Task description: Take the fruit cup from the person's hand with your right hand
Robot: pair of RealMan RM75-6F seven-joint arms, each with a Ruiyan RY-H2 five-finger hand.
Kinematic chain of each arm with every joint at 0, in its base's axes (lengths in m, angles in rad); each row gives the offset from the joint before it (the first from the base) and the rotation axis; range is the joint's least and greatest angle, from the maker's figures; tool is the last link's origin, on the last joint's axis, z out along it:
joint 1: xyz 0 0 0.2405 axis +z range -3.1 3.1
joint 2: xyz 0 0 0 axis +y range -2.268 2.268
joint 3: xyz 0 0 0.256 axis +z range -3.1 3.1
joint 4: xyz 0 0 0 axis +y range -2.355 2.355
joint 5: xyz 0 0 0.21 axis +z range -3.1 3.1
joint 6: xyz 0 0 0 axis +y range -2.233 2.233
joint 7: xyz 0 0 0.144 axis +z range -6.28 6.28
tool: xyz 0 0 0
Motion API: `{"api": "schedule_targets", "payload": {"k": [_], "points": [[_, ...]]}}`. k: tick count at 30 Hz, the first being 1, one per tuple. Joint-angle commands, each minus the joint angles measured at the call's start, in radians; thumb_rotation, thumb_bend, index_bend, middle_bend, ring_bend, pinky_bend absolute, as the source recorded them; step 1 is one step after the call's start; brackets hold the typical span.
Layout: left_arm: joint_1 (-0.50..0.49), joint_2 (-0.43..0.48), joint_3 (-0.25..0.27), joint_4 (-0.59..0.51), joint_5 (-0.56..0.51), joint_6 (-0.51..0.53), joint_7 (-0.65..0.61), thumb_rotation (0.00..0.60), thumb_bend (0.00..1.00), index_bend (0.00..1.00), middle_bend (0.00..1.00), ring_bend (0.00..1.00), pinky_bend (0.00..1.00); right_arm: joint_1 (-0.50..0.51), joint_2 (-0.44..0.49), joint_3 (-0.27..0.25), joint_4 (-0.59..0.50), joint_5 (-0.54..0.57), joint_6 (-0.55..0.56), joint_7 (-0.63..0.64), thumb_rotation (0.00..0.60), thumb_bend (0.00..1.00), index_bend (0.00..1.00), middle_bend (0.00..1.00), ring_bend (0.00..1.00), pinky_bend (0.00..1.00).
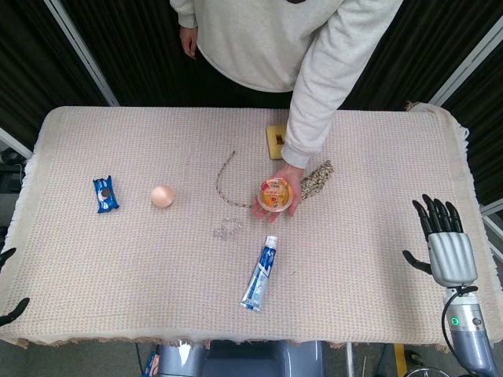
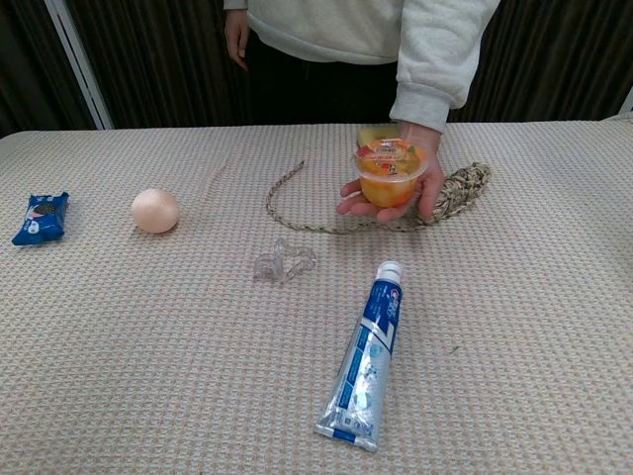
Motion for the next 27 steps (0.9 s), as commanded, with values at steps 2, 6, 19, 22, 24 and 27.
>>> {"api": "schedule_targets", "payload": {"k": [2, 6, 19, 22, 24, 27], "points": [[-0.001, 0.002, 0.001, -0.002, 0.004, 0.002, 0.005, 0.600, 0.31, 0.07, 0.00, 0.00, 0.00, 0.000, 0.002, 0.001, -0.002, 0.001, 0.000, 0.004, 0.600, 0.09, 0.07, 0.00, 0.00, 0.00], [-0.001, 0.003, 0.002, -0.005, 0.001, -0.001, 0.000, 0.600, 0.31, 0.07, 0.00, 0.00, 0.00, -0.002, 0.004, 0.002, -0.005, 0.005, -0.002, 0.007, 0.600, 0.09, 0.07, 0.00, 0.00, 0.00], [-0.006, 0.006, 0.000, -0.007, -0.006, -0.016, -0.007, 0.600, 0.31, 0.07, 0.00, 0.00, 0.00, 0.004, 0.005, 0.007, -0.019, 0.002, -0.003, 0.009, 0.600, 0.09, 0.07, 0.00, 0.00, 0.00], [-0.007, 0.008, 0.001, -0.008, -0.006, -0.019, -0.008, 0.600, 0.30, 0.07, 0.00, 0.00, 0.00, 0.010, 0.018, 0.012, -0.050, -0.005, -0.005, 0.013, 0.600, 0.09, 0.08, 0.00, 0.00, 0.00], [-0.008, 0.010, 0.002, -0.012, -0.005, -0.022, -0.004, 0.600, 0.30, 0.07, 0.00, 0.00, 0.00, 0.021, 0.036, 0.020, -0.092, -0.002, -0.021, 0.013, 0.600, 0.09, 0.09, 0.00, 0.00, 0.00], [-0.009, 0.011, 0.002, -0.015, -0.007, -0.024, -0.001, 0.600, 0.31, 0.07, 0.00, 0.00, 0.00, 0.054, 0.079, 0.043, -0.191, 0.040, -0.087, -0.014, 0.600, 0.10, 0.09, 0.00, 0.00, 0.00]]}}
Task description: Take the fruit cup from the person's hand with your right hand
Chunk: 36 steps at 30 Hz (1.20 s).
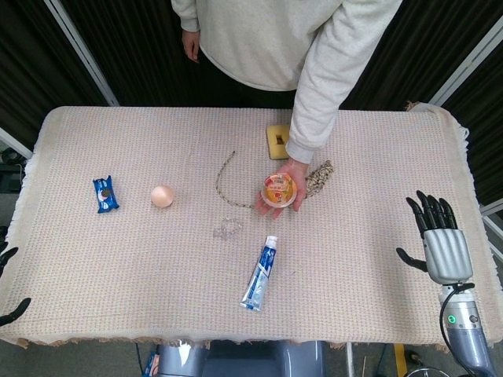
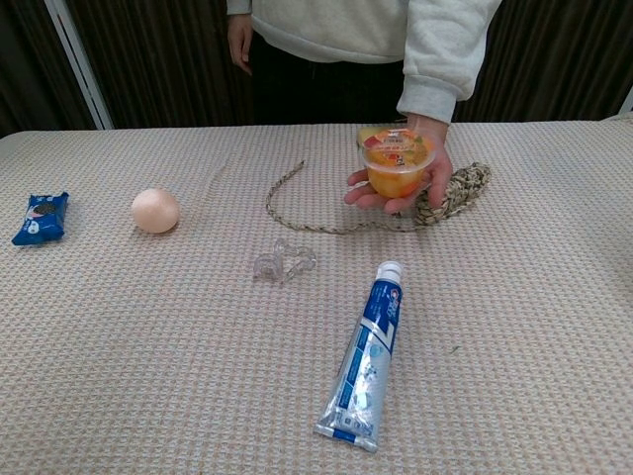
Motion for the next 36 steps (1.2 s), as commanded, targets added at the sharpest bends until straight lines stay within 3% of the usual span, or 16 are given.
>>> {"api": "schedule_targets", "payload": {"k": [1, 6, 13, 17, 23, 36], "points": [[0.000, 0.001, 0.000, -0.003, -0.003, -0.003, 0.000, 0.600, 0.31, 0.07, 0.00, 0.00, 0.00, 0.049, 0.059, 0.038, -0.137, 0.062, -0.092, -0.029, 0.600, 0.09, 0.09, 0.00, 0.00, 0.00], [-0.002, 0.002, -0.001, -0.005, -0.006, -0.007, 0.003, 0.600, 0.31, 0.07, 0.00, 0.00, 0.00, 0.146, 0.114, 0.107, -0.304, 0.232, -0.254, -0.138, 0.600, 0.10, 0.09, 0.00, 0.00, 0.00], [-0.007, 0.006, -0.002, -0.008, -0.012, -0.020, -0.005, 0.600, 0.31, 0.08, 0.00, 0.00, 0.00, 0.321, 0.038, 0.168, -0.350, 0.478, -0.357, -0.408, 0.600, 0.10, 0.10, 0.00, 0.00, 0.00], [-0.013, 0.010, -0.003, -0.008, -0.018, -0.031, -0.017, 0.600, 0.30, 0.08, 0.00, 0.00, 0.00, 0.427, -0.052, 0.179, -0.318, 0.625, -0.377, -0.543, 0.600, 0.10, 0.09, 0.00, 0.00, 0.00], [-0.021, 0.014, -0.005, -0.014, -0.028, -0.051, -0.018, 0.600, 0.31, 0.08, 0.00, 0.00, 0.00, 0.538, -0.160, 0.191, -0.252, 0.742, -0.371, -0.650, 0.600, 0.10, 0.13, 0.02, 0.00, 0.03], [-0.028, 0.025, -0.004, -0.024, -0.038, -0.071, -0.029, 0.600, 0.31, 0.09, 0.00, 0.00, 0.00, 0.665, -0.321, 0.208, -0.054, 0.789, -0.338, -0.684, 0.600, 0.10, 0.16, 0.06, 0.00, 0.07]]}}
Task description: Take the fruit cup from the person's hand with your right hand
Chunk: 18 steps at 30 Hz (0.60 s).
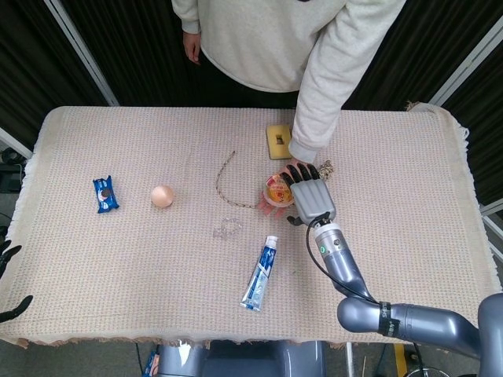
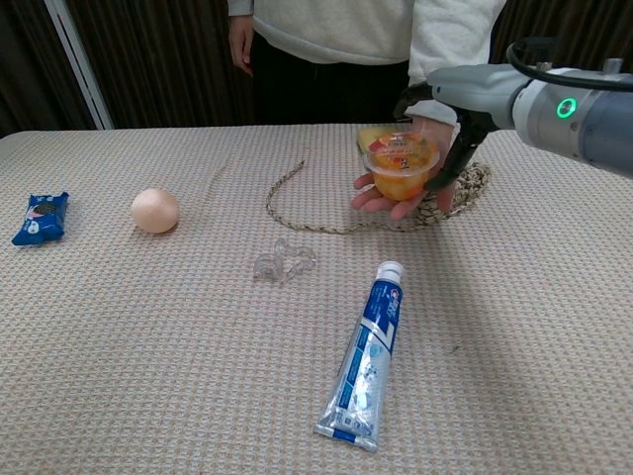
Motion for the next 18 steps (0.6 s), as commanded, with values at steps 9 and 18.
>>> {"api": "schedule_targets", "payload": {"k": [9, 18], "points": [[-0.001, 0.001, 0.003, 0.004, 0.005, 0.000, -0.006, 0.600, 0.31, 0.09, 0.00, 0.00, 0.00, 0.063, -0.080, 0.004, 0.132, 0.057, -0.003, 0.013, 0.600, 0.10, 0.16, 0.06, 0.00, 0.07], [-0.001, 0.003, 0.003, 0.002, 0.001, -0.004, -0.008, 0.600, 0.31, 0.09, 0.00, 0.00, 0.00, 0.103, -0.139, -0.010, 0.217, 0.093, -0.028, 0.013, 0.600, 0.11, 0.19, 0.09, 0.02, 0.08]]}}
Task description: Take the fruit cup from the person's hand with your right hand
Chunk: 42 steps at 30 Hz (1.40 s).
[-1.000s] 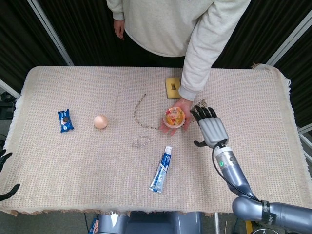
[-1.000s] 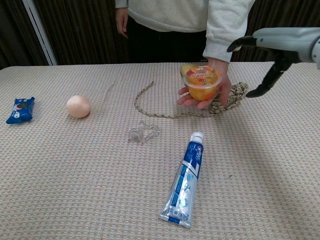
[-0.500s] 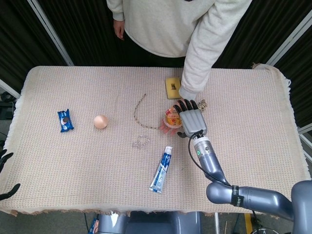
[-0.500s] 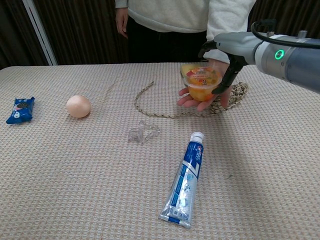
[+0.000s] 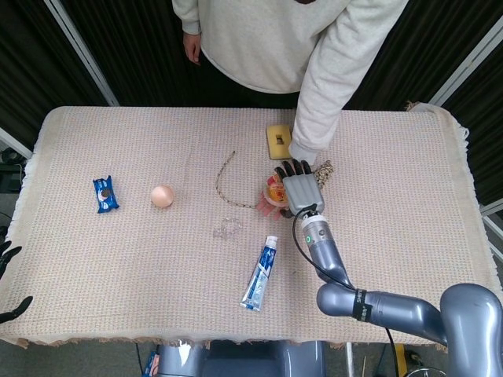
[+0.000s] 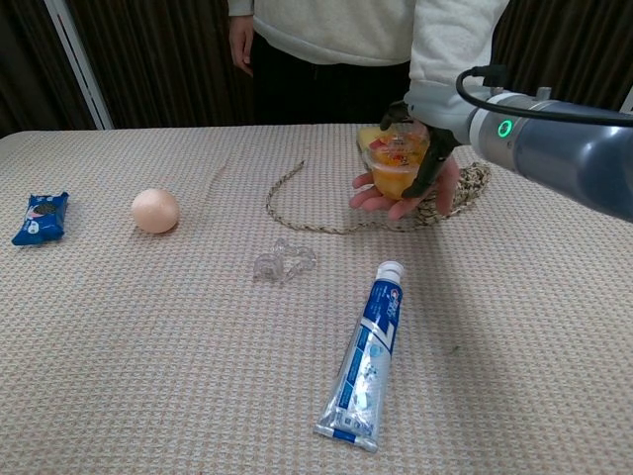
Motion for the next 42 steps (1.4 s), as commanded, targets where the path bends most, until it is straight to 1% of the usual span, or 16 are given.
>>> {"api": "schedule_targets", "payload": {"k": [1, 3, 4, 6, 8, 11, 16, 18, 22, 26, 28, 33, 34, 36, 39, 42], "points": [[0.000, 0.000, 0.001, 0.000, 0.000, 0.000, -0.001, 0.600, 0.31, 0.09, 0.00, 0.00, 0.00, 0.008, -0.017, -0.008, 0.021, 0.006, -0.004, 0.004, 0.600, 0.12, 0.20, 0.10, 0.04, 0.09], [0.000, 0.001, 0.001, 0.000, 0.001, 0.000, -0.003, 0.600, 0.30, 0.09, 0.00, 0.00, 0.00, 0.011, -0.027, -0.010, 0.034, 0.003, -0.004, 0.010, 0.600, 0.13, 0.24, 0.15, 0.09, 0.15], [0.000, 0.001, 0.001, 0.000, 0.001, 0.000, -0.004, 0.600, 0.30, 0.09, 0.00, 0.00, 0.00, 0.012, -0.032, -0.010, 0.041, 0.000, -0.002, 0.014, 0.600, 0.15, 0.29, 0.19, 0.13, 0.19], [0.000, 0.001, 0.001, 0.000, 0.001, 0.000, -0.004, 0.600, 0.30, 0.09, 0.00, 0.00, 0.00, 0.013, -0.043, -0.012, 0.055, -0.016, 0.007, 0.025, 0.600, 0.16, 0.38, 0.30, 0.25, 0.31], [0.000, 0.002, 0.001, 0.001, 0.000, -0.001, -0.005, 0.600, 0.30, 0.09, 0.00, 0.00, 0.00, 0.011, -0.061, -0.014, 0.078, -0.063, 0.029, 0.056, 0.600, 0.17, 0.48, 0.42, 0.38, 0.45], [0.000, 0.002, 0.001, 0.000, -0.001, -0.002, -0.006, 0.600, 0.31, 0.09, 0.00, 0.00, 0.00, 0.007, -0.072, -0.014, 0.093, -0.109, 0.051, 0.087, 0.600, 0.19, 0.55, 0.50, 0.45, 0.54], [0.000, 0.003, 0.002, -0.001, -0.002, -0.004, -0.006, 0.600, 0.30, 0.09, 0.00, 0.00, 0.00, 0.000, -0.062, -0.014, 0.077, -0.158, 0.077, 0.107, 0.600, 0.20, 0.57, 0.52, 0.48, 0.56], [0.000, 0.004, 0.002, -0.002, -0.002, -0.004, -0.006, 0.600, 0.31, 0.10, 0.00, 0.00, 0.00, -0.008, -0.045, -0.015, 0.049, -0.177, 0.092, 0.109, 0.600, 0.20, 0.58, 0.52, 0.48, 0.56], [0.000, 0.005, 0.002, -0.003, -0.003, -0.005, -0.005, 0.600, 0.31, 0.10, 0.00, 0.00, 0.00, -0.051, 0.044, -0.030, -0.078, -0.222, 0.140, 0.103, 0.600, 0.20, 0.58, 0.52, 0.48, 0.56], [0.000, 0.006, 0.002, -0.006, -0.004, -0.006, -0.002, 0.600, 0.30, 0.10, 0.00, 0.00, 0.00, -0.108, 0.146, -0.056, -0.197, -0.257, 0.176, 0.106, 0.600, 0.20, 0.58, 0.52, 0.48, 0.56], [0.000, 0.006, 0.003, -0.007, -0.005, -0.006, -0.001, 0.600, 0.31, 0.10, 0.00, 0.00, 0.00, -0.136, 0.187, -0.070, -0.236, -0.276, 0.193, 0.117, 0.600, 0.20, 0.58, 0.52, 0.48, 0.56], [0.000, 0.007, 0.003, -0.012, -0.008, -0.008, 0.005, 0.600, 0.30, 0.10, 0.00, 0.00, 0.00, -0.251, 0.311, -0.136, -0.336, -0.343, 0.258, 0.188, 0.600, 0.20, 0.58, 0.52, 0.48, 0.56], [0.000, 0.007, 0.003, -0.013, -0.008, -0.009, 0.006, 0.600, 0.30, 0.10, 0.00, 0.00, 0.00, -0.263, 0.322, -0.144, -0.342, -0.348, 0.263, 0.197, 0.600, 0.20, 0.58, 0.52, 0.48, 0.56], [-0.001, 0.008, 0.003, -0.016, -0.010, -0.010, 0.010, 0.600, 0.30, 0.10, 0.00, 0.00, 0.00, -0.312, 0.358, -0.181, -0.355, -0.363, 0.276, 0.234, 0.600, 0.20, 0.58, 0.52, 0.47, 0.56], [0.001, 0.008, 0.002, -0.019, -0.011, -0.008, 0.017, 0.600, 0.30, 0.10, 0.00, 0.00, 0.00, -0.363, 0.386, -0.231, -0.344, -0.378, 0.273, 0.274, 0.600, 0.20, 0.58, 0.52, 0.47, 0.56], [0.003, 0.006, 0.001, -0.021, -0.013, -0.004, 0.021, 0.600, 0.31, 0.10, 0.00, 0.00, 0.00, -0.405, 0.380, -0.269, -0.297, -0.393, 0.255, 0.325, 0.600, 0.20, 0.58, 0.52, 0.46, 0.56]]}}
